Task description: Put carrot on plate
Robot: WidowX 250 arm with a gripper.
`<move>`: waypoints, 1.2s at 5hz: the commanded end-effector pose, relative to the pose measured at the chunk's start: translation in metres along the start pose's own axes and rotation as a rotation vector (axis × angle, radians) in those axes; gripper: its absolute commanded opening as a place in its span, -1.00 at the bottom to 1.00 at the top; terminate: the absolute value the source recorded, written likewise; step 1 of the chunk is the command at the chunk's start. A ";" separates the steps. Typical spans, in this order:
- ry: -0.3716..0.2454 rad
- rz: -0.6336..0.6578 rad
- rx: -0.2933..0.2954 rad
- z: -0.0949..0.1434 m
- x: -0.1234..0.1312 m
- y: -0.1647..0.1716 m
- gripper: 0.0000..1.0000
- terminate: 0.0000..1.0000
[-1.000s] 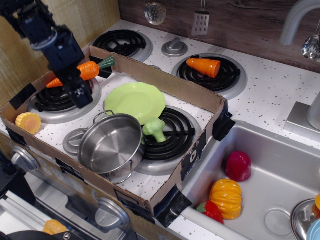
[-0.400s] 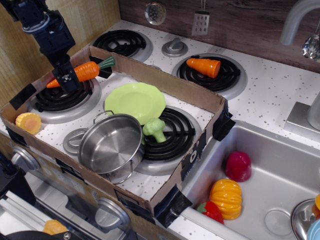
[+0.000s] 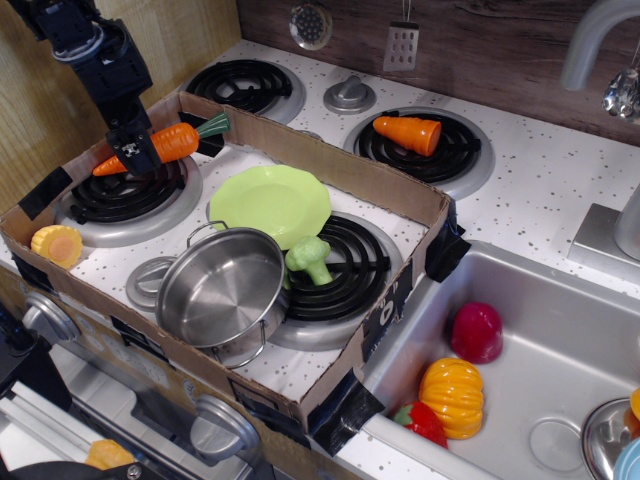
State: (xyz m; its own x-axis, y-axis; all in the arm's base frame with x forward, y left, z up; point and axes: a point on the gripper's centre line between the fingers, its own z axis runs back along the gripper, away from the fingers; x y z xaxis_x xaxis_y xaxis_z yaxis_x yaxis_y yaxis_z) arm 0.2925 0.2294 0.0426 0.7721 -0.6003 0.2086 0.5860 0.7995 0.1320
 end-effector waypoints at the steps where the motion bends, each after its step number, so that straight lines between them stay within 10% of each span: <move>1: -0.017 -0.083 0.083 -0.003 0.020 0.023 1.00 -1.00; 2: -0.060 -0.081 0.026 -0.022 0.024 0.022 1.00 -1.00; 3: -0.052 -0.066 0.043 -0.025 0.023 0.021 -1.00 -1.00; 6: -0.015 -0.044 0.101 0.011 0.030 0.025 -1.00 -1.00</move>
State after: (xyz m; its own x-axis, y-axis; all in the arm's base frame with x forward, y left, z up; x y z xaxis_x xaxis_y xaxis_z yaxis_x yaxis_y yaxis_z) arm 0.3174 0.2234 0.0267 0.7599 -0.6202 0.1946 0.6073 0.7842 0.1277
